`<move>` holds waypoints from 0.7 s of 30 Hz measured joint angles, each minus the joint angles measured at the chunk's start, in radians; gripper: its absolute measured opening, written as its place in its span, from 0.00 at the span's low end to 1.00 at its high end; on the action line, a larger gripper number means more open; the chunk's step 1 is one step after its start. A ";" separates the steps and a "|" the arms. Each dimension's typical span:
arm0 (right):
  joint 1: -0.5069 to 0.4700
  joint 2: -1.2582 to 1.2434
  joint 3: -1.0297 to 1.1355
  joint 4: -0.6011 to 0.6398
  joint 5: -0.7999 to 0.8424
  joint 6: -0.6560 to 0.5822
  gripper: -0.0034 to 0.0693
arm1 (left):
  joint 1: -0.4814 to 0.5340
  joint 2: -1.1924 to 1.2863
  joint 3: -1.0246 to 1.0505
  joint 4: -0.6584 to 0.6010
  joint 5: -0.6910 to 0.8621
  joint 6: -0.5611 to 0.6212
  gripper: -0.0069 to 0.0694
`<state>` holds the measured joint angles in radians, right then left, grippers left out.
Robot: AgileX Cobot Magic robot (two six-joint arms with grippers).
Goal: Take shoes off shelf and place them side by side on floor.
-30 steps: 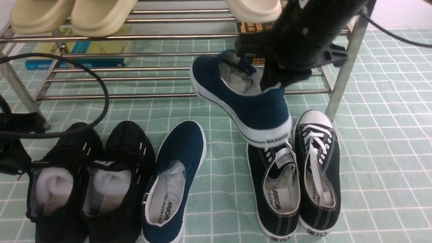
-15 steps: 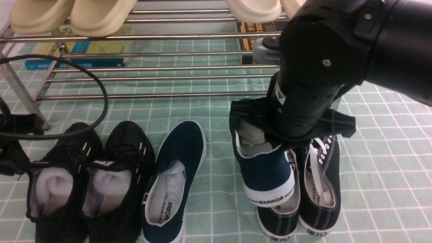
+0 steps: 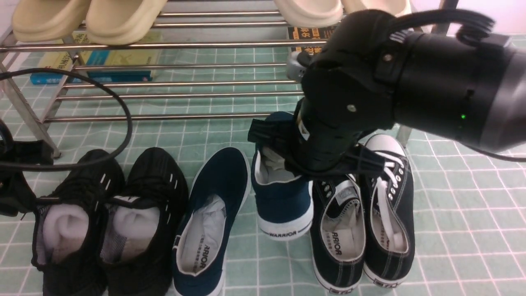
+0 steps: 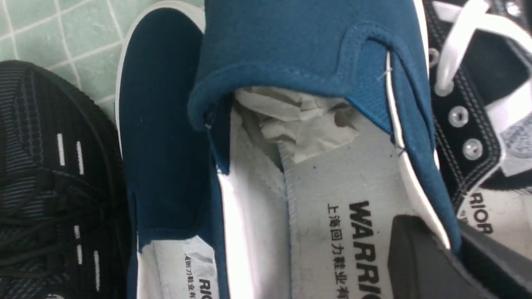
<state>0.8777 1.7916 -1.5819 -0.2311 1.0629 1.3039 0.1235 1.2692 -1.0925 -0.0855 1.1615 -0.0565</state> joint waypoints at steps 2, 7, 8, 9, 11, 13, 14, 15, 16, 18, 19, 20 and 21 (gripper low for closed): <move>0.001 0.015 0.000 0.007 0.000 0.011 0.10 | 0.000 0.000 0.000 0.001 0.000 0.000 0.28; 0.002 0.063 0.000 0.019 -0.006 0.045 0.10 | 0.000 0.000 0.000 0.004 0.000 0.000 0.29; 0.004 0.076 0.000 0.019 -0.008 0.046 0.10 | 0.000 0.000 0.000 0.007 0.000 0.000 0.29; 0.005 0.078 0.000 0.019 -0.010 0.046 0.10 | 0.000 0.000 0.000 0.008 0.000 0.000 0.30; 0.012 0.096 0.000 0.019 -0.020 0.047 0.10 | 0.000 0.000 0.000 0.008 0.000 0.000 0.30; 0.022 0.112 0.000 0.018 -0.030 0.048 0.11 | 0.000 0.000 0.000 0.008 0.001 0.000 0.30; 0.026 0.121 0.000 0.018 -0.035 0.048 0.11 | 0.000 0.000 0.000 0.009 0.001 0.000 0.30; 0.031 0.125 0.000 0.017 -0.036 0.048 0.11 | 0.000 0.000 0.000 0.009 0.001 0.000 0.30; 0.033 0.131 0.000 0.016 -0.036 0.048 0.11 | 0.000 0.000 0.000 0.009 0.001 0.000 0.30; 0.042 0.136 0.000 0.010 -0.038 0.048 0.11 | 0.000 0.000 0.000 0.009 0.001 0.000 0.30; 0.044 0.136 0.000 0.008 -0.038 0.048 0.11 | 0.000 0.000 0.000 0.009 0.001 0.000 0.31; 0.048 0.136 0.000 0.003 -0.038 0.048 0.12 | 0.000 0.000 0.000 0.009 0.001 0.000 0.31; 0.051 0.136 0.000 -0.003 -0.039 0.042 0.12 | 0.000 0.000 0.000 0.011 0.002 0.000 0.31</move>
<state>0.9284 1.9281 -1.5819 -0.2338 1.0238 1.3456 0.1235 1.2692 -1.0925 -0.0745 1.1630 -0.0565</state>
